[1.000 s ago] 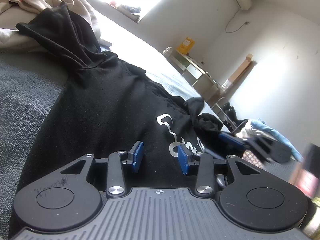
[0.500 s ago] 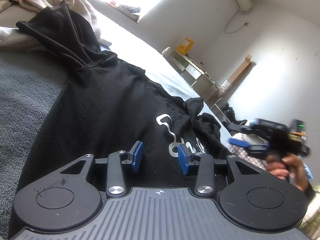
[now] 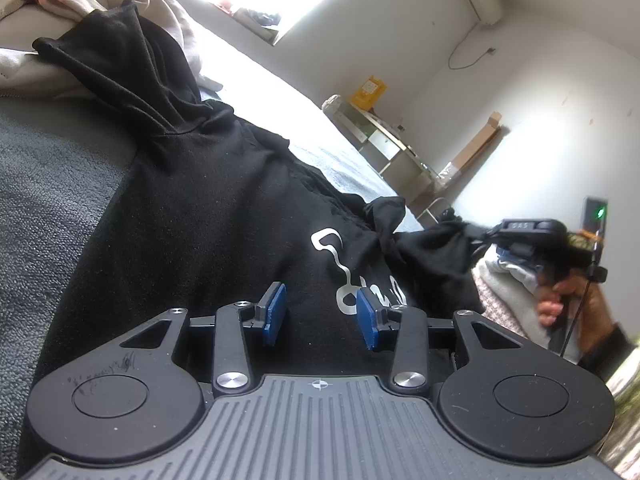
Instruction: Fold clothes
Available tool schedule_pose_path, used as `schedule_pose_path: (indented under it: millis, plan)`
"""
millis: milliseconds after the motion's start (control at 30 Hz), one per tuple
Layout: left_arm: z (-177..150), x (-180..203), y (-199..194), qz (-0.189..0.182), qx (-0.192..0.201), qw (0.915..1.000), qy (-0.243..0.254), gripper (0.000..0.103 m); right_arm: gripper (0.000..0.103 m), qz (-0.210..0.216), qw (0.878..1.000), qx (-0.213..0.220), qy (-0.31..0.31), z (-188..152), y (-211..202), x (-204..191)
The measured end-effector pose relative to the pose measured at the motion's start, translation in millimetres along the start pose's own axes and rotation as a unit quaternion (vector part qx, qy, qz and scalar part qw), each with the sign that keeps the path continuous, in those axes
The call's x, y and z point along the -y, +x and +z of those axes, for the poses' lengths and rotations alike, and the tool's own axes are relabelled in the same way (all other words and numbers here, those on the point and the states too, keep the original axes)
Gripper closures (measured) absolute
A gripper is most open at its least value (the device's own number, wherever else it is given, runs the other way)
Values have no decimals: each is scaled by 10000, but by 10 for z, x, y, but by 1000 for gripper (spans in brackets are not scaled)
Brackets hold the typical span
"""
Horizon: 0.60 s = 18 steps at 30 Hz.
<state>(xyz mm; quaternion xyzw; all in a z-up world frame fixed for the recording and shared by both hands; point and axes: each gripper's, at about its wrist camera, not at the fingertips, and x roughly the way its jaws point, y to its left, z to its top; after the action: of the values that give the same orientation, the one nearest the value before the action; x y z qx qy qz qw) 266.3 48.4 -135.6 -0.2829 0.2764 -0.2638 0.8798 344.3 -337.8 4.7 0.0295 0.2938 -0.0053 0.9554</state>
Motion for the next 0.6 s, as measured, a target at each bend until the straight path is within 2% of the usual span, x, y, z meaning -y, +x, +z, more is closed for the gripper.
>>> schedule_pose_path:
  millis: [67,133,200,267,433,500,600]
  plan:
    - [2,0,0,1,-1,10000,-1,64,101,-766,9930,173,-876,105,-58,-116]
    - [5,-1,-1,2,-2,10000,-2,64,101,-1548,9748,166,-1599,179,2,-195]
    - [5,1,-2,5,-1,10000,1,64,101,-2144,9525,57,-2163,213,139,-230]
    - [4,2,-4,6,-2,10000,1,64,101,-2601,9324,-204,-2500,220,340,-222]
    - [4,2,-5,5,-1,10000,-1,64,100,-3164,9072,-1062,-2562,164,906,8]
    - [4,1,-5,3,0,10000,-3,64,95,-3334,9041,-1127,-2423,155,1029,93]
    - [3,2,-4,4,0,10000,-2,64,79,-3188,9239,-917,-1910,256,921,145]
